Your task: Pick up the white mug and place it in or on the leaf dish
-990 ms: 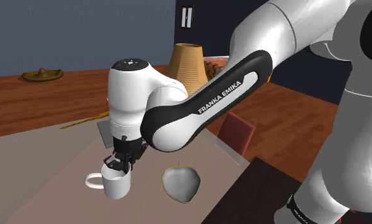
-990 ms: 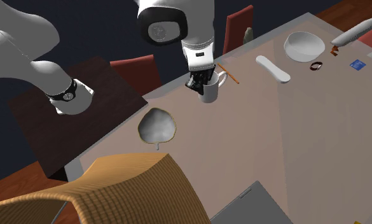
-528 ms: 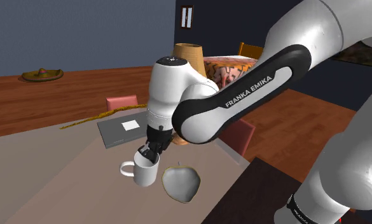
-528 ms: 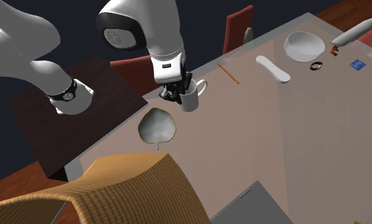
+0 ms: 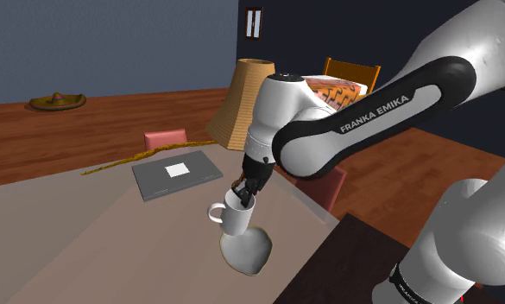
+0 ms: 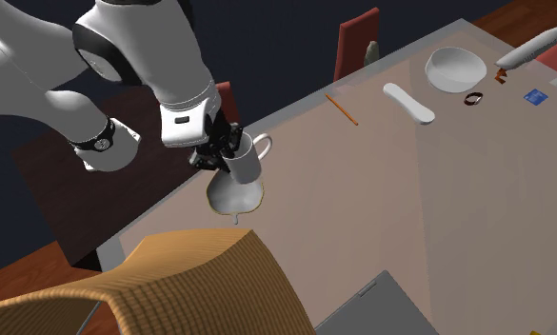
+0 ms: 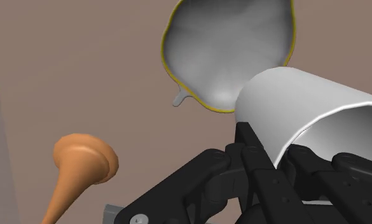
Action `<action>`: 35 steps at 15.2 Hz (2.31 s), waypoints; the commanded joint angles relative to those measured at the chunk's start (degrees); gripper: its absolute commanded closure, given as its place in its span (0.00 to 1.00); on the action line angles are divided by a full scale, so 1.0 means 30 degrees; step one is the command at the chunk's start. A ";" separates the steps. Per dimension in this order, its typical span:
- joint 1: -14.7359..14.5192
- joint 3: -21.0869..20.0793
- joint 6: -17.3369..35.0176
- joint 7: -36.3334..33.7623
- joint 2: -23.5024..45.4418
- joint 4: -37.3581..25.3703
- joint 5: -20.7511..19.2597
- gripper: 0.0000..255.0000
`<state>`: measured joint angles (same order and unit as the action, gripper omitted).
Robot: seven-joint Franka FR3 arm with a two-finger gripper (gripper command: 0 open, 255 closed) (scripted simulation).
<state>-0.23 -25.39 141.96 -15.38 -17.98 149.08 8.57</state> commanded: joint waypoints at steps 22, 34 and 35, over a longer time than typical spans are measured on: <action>0.1133 -0.0735 0.5559 -0.1139 0.3841 0.1913 -0.2061 1.00; 0.0563 -0.0395 0.3939 -0.0101 0.2108 0.1915 -0.0607 0.00; 0.0330 -0.0211 0.3110 0.0244 0.1294 0.1866 -0.0128 0.00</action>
<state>1.49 -26.42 153.61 -15.67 -11.79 154.72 6.53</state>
